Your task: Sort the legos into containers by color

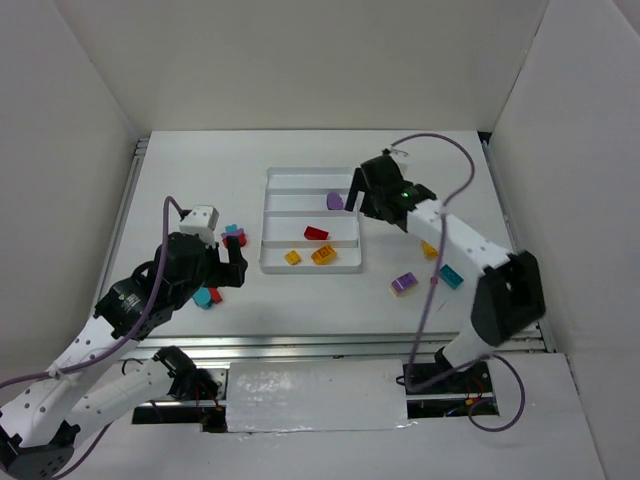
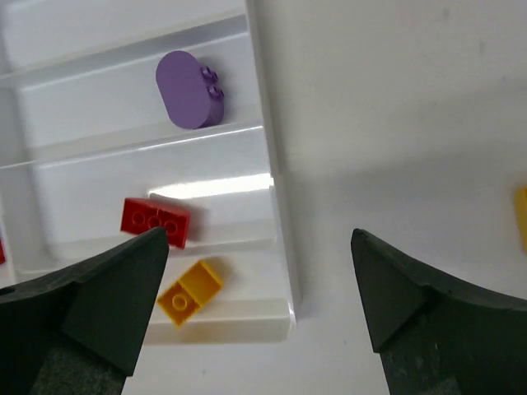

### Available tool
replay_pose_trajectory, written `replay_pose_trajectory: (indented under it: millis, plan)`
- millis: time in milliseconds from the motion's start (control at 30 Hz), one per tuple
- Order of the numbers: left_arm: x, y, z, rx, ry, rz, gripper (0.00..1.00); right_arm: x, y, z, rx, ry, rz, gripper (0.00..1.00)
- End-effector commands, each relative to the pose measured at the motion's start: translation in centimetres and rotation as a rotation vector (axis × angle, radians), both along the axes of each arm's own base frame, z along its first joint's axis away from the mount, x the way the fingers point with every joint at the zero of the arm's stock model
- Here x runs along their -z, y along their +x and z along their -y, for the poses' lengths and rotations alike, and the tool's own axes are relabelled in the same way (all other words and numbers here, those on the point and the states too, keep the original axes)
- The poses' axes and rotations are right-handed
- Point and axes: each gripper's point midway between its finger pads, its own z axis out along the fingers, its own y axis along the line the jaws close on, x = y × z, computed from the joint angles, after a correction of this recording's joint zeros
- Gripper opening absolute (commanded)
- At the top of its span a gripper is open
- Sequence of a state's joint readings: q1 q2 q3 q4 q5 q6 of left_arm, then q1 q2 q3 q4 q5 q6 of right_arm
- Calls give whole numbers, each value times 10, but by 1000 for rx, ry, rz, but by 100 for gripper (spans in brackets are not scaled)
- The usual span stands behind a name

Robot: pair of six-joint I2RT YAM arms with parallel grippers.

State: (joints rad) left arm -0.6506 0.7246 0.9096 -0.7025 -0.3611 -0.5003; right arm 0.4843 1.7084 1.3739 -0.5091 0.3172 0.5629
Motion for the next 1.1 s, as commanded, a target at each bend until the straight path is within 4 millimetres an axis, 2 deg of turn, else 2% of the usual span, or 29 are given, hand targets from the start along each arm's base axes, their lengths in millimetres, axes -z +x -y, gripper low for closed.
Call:
replay_pose_trajectory:
  millis: [0,33,67,100,133,167,200,233,267,333,567,767,867,933,967,1033,1067]
  plan:
    - [-6,4,1,-2,-17,31,100,-43,-45,36,129,67,109,100]
    - [-5,3,2,9,-16,26,99,-42,-56,43,142,69,106,100]
    - [-5,4,3,11,-15,24,100,-19,-77,53,150,48,52,100]
    - [-4,4,3,12,-14,20,99,-27,-88,59,167,81,78,100]
    - [-3,4,4,15,-13,17,100,-24,-97,63,183,89,72,100]
    - [-3,4,5,19,-15,16,99,-5,-113,72,196,70,27,100]
    - [-3,4,4,18,-17,15,99,-6,-121,74,223,109,36,100]
    - [-3,3,4,18,-18,16,99,10,-134,80,243,99,-4,100]
    - [-5,3,4,21,-25,22,100,11,-138,88,318,123,8,100]
    - [-6,2,4,21,-32,29,100,30,-147,93,345,119,-11,100]
    - [-9,-2,2,19,-46,44,100,73,-156,89,389,135,-99,100]
    - [-10,-2,3,27,-44,44,99,97,-154,88,403,118,-146,95]
    - [-10,-2,3,28,-45,46,100,99,-154,89,409,110,-155,92]
    - [-12,-2,3,26,-49,53,100,99,-154,92,421,114,-146,87]
    - [-12,-2,3,26,-51,54,99,98,-153,93,426,124,-142,78]
    - [-12,-3,2,24,-50,54,100,101,-156,94,419,147,-153,68]
    - [-12,-3,2,25,-53,55,99,101,-154,98,432,158,-153,59]
